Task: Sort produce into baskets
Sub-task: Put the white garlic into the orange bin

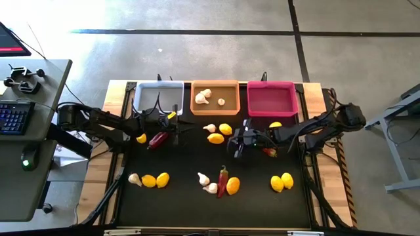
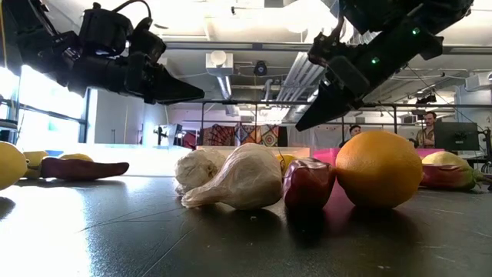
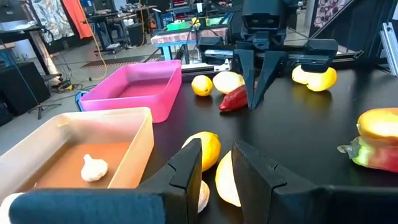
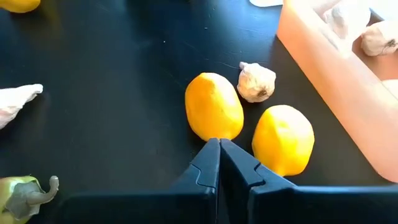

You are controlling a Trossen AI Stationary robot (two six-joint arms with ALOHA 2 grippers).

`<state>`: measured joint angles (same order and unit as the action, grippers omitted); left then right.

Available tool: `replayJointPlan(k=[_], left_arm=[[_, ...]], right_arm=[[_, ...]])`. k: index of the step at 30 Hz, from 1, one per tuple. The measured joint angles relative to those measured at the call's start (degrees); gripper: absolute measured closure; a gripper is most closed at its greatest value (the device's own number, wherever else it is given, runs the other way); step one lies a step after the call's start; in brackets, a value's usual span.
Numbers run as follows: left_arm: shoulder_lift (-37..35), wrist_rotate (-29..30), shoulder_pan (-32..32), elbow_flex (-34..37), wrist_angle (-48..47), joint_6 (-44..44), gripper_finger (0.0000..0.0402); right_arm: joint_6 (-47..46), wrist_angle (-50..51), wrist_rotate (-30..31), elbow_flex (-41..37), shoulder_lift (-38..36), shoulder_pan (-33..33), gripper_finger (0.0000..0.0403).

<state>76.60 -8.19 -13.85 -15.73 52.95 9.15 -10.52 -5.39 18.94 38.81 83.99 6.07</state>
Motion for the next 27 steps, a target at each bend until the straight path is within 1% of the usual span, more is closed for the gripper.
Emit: replayJointPlan(k=[3,5,6,8,11,16,19,23,27], left_arm=[[0.0,0.1,0.2,0.0,-0.4,-0.1,0.0328],[0.0,0.0,0.5,0.0,-0.9,-0.8,0.0328],[0.0,-0.6,0.9,0.0,-1.3,-0.7,0.0328],[0.0,-3.7,2.3,0.0,-2.7,1.4,0.0328],[0.0,-6.5,5.7,-0.4,-5.2,4.5,0.0333],[0.0,-6.6,12.5,-4.8,-15.8,8.1,0.0364],[0.0,-6.6,15.8,-7.5,-21.4,9.9,0.0389],[0.0,-6.8,18.4,-10.0,-25.9,13.7,0.0399],[0.1,-8.6,18.8,-11.9,-29.6,15.2,0.0401]], right_arm=[[1.1,0.0,-0.3,0.0,0.0,0.0,0.0402],[1.6,0.0,-1.5,0.0,0.0,0.0,0.0402],[1.8,0.0,-2.3,0.0,0.0,0.0,0.0401],[2.0,0.0,-3.0,0.0,0.0,0.0,0.0392],[2.0,0.0,-3.0,0.0,0.0,0.2,0.0363],[1.6,0.0,-1.5,0.0,0.0,0.2,0.0299],[1.5,0.0,0.0,0.0,0.0,0.2,0.0268],[1.5,-0.1,0.3,0.0,0.0,0.2,0.0241],[1.5,-0.3,0.7,0.0,0.1,0.2,0.0227]])
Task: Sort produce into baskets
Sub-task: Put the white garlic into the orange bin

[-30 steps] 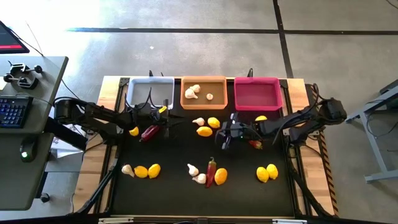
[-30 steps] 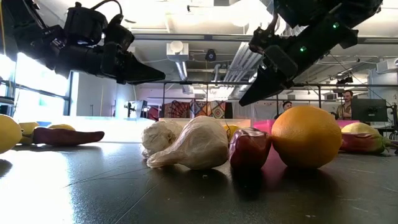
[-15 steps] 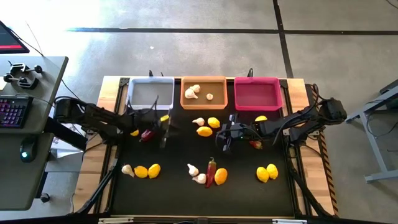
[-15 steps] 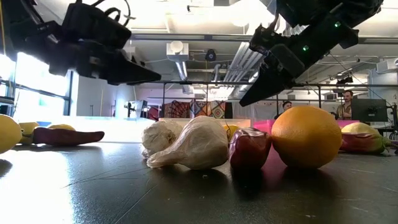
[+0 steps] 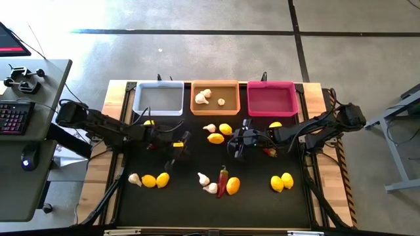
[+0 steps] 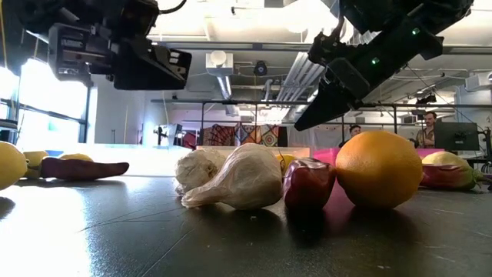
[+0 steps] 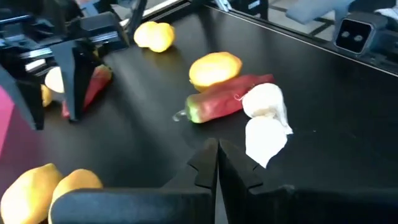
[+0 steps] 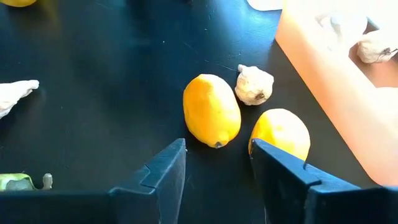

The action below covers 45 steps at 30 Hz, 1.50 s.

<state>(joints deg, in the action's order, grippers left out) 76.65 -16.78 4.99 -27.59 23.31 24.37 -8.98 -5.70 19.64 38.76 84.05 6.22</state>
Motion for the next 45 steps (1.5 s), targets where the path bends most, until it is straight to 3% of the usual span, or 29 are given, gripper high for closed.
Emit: replayJointPlan(k=[6,14,19,23,30,38,45], left_arm=[[6.3,-1.3,1.4,-2.5,0.2,-0.1,0.0376],[19.6,-1.4,6.0,-8.4,-0.1,-0.4,0.0288],[24.1,2.0,6.8,-11.2,-1.1,-1.1,0.0243],[27.2,2.7,6.7,-12.6,-2.8,-0.7,0.0233],[29.2,1.3,6.6,-13.5,-2.4,-1.7,0.0269],[27.6,-1.7,3.7,-13.4,-6.0,-1.1,0.039],[19.9,-0.7,-2.8,-13.3,-9.5,-1.7,0.0395]], right_arm=[[0.0,-0.1,0.1,0.0,0.0,0.0,0.0224],[0.0,-0.2,0.2,0.0,0.0,0.7,0.0224],[1.4,-0.8,0.2,0.0,0.0,1.0,0.0224],[2.5,-1.0,0.2,0.0,0.0,1.0,0.0224],[3.0,-1.1,0.2,0.0,0.0,1.0,0.0224],[3.0,-1.0,0.2,0.0,0.0,1.0,0.0224],[3.0,-0.5,0.2,0.0,0.0,1.0,0.0224]])
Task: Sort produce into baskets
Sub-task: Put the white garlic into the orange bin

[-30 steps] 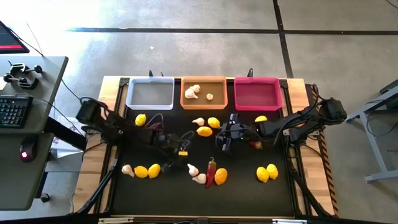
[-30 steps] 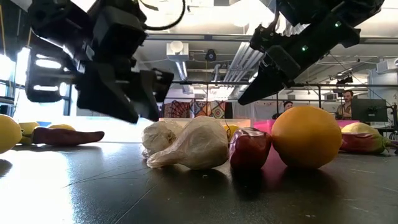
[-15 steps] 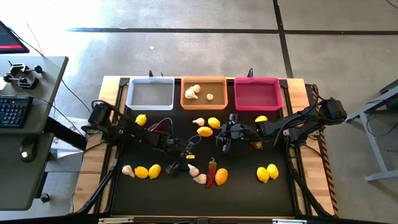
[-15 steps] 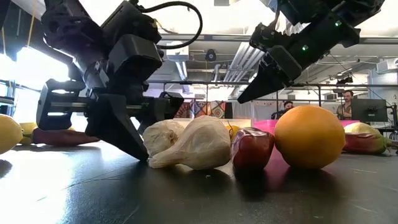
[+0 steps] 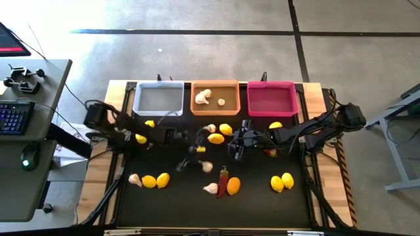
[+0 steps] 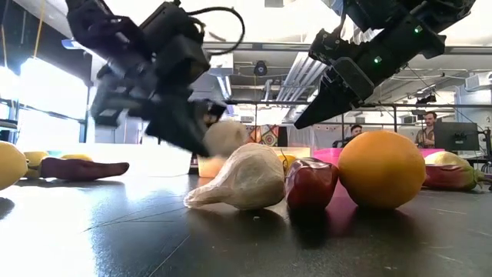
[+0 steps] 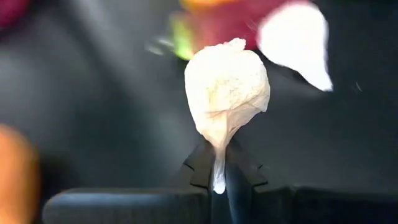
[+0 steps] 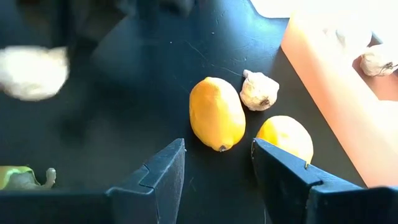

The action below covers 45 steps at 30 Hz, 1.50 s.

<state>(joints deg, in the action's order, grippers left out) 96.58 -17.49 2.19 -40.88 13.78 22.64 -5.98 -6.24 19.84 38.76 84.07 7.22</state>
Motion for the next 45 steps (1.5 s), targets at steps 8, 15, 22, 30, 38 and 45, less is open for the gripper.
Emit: replayJointPlan(k=[8,15,22,30,38,45], left_arm=[[-8.7,16.1,-12.2,-5.4,-6.1,-7.4,0.0398],[-5.2,20.8,-22.8,-17.9,-19.6,-1.0,0.0398],[5.2,20.8,-29.5,-29.0,-33.6,2.0,0.0398],[12.2,22.9,-32.3,-31.3,-36.6,3.0,0.0398],[12.4,24.3,-31.2,-31.4,-36.7,3.1,0.037],[12.3,24.3,-29.5,-31.4,-38.2,3.6,0.0302]], right_arm=[[0.0,-0.2,0.0,0.0,0.0,0.0,0.0224],[-0.1,-0.9,0.1,0.0,0.0,0.0,0.0224],[-0.6,-0.8,1.4,0.0,0.0,0.0,0.0224],[-0.6,-0.9,1.4,0.0,2.2,0.0,0.0224],[-0.2,-1.8,1.5,0.0,3.8,-0.1,0.0224],[-0.6,-1.4,1.5,0.0,3.8,-0.1,0.0224]])
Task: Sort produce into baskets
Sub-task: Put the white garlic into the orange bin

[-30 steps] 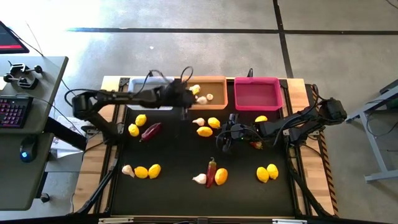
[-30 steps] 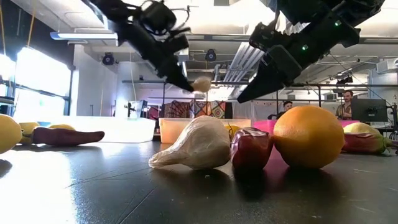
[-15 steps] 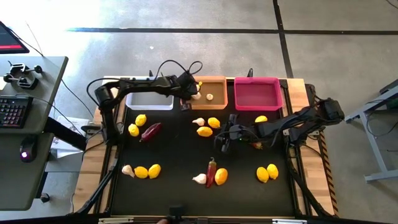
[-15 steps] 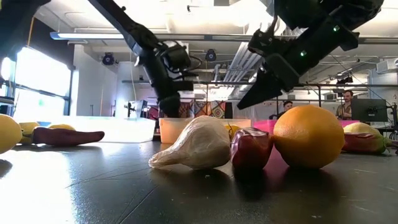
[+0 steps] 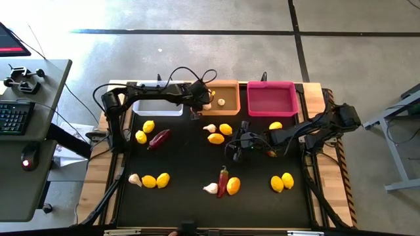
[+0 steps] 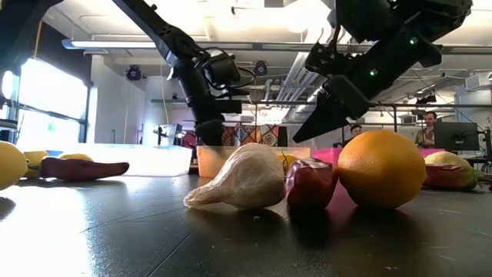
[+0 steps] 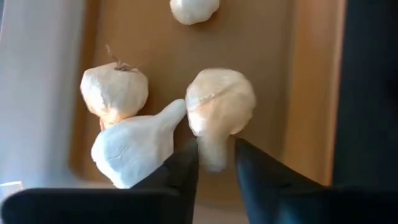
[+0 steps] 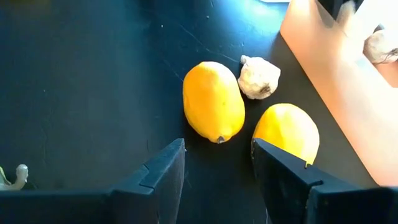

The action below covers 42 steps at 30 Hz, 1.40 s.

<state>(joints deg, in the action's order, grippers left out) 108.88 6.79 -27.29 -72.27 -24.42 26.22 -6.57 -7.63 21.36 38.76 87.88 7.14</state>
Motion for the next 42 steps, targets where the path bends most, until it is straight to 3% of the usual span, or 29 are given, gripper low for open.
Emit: replayJointPlan(k=[6,13,21,28,35,42], left_arm=[[-0.6,2.0,0.5,0.1,-0.3,0.3,0.0274],[-5.3,1.0,0.7,3.9,6.8,0.5,0.0321],[-16.7,0.7,1.7,18.0,21.4,-1.9,0.0377],[-30.0,0.6,6.2,31.3,30.7,-3.5,0.0389],[-41.7,-0.3,13.0,40.6,29.0,-9.0,0.0389],[-48.3,-2.0,20.4,44.8,24.8,-15.1,0.0389]], right_arm=[[0.0,0.0,0.0,0.0,0.0,0.0,0.0224],[-1.6,3.8,3.4,0.0,0.0,0.0,0.0224],[-2.4,4.8,3.8,0.0,0.0,0.0,0.0224],[-2.4,2.8,3.8,0.0,0.0,0.0,0.0224],[-0.1,-2.3,2.2,0.0,0.0,-0.4,0.0224],[0.6,-6.8,-0.6,0.0,0.0,-2.4,0.0224]])
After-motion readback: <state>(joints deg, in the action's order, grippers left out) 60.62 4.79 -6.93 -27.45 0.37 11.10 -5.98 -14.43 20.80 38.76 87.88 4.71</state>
